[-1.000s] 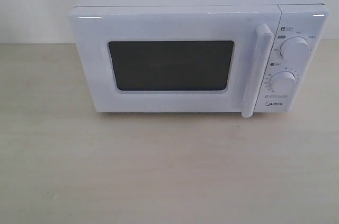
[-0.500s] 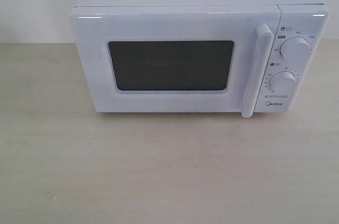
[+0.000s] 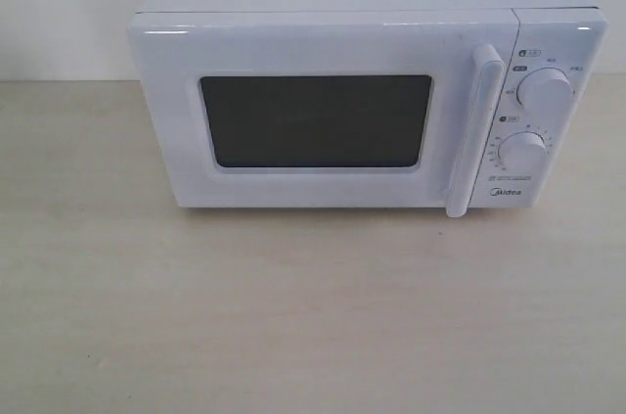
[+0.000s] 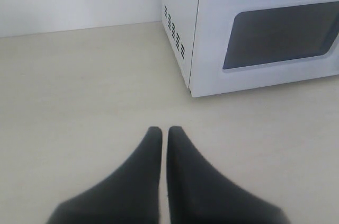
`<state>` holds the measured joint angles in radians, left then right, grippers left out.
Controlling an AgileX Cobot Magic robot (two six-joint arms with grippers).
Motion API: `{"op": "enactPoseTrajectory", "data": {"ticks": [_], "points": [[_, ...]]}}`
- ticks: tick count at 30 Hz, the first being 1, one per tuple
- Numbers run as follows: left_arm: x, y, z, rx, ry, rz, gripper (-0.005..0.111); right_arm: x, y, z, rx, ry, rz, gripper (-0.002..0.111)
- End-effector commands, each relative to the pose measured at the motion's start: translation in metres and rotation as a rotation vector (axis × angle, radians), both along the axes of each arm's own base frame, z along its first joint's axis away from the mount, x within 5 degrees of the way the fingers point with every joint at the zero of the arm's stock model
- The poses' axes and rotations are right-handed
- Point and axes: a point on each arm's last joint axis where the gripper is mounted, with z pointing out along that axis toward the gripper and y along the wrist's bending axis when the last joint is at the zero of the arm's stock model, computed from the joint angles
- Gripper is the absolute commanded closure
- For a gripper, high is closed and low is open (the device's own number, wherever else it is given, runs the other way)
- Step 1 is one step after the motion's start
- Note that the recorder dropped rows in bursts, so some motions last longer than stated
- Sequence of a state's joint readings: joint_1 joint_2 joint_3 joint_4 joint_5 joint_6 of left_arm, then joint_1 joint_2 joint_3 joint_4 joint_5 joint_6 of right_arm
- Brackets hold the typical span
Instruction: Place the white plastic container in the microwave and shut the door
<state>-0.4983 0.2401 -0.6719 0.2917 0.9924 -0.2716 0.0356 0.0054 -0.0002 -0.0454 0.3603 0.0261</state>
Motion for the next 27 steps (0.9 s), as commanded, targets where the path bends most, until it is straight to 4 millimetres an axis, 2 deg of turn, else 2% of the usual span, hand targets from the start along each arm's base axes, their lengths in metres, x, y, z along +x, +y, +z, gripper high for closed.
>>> {"op": "enactPoseTrajectory", "data": {"ticks": [1,17,19,22,27], "points": [[0.000,0.001,-0.001,-0.006,-0.006,0.006,0.102,0.000,-0.001,0.000,-0.015,-0.006,-0.005,0.109],[0.000,0.000,0.001,-0.018,-0.028,0.000,0.102,0.000,-0.001,0.000,-0.013,-0.006,-0.006,0.109],[0.006,-0.006,0.010,-0.098,-0.155,-0.030,0.102,0.000,-0.001,0.000,-0.013,-0.006,-0.006,0.109],[0.016,-0.020,0.021,-0.178,-0.493,-0.083,0.102,0.000,-0.001,0.000,-0.013,-0.006,-0.006,0.109],[0.030,-0.024,-0.004,-0.165,-0.611,-0.022,0.102,0.000,-0.001,0.000,-0.013,-0.006,-0.006,0.109]]}}
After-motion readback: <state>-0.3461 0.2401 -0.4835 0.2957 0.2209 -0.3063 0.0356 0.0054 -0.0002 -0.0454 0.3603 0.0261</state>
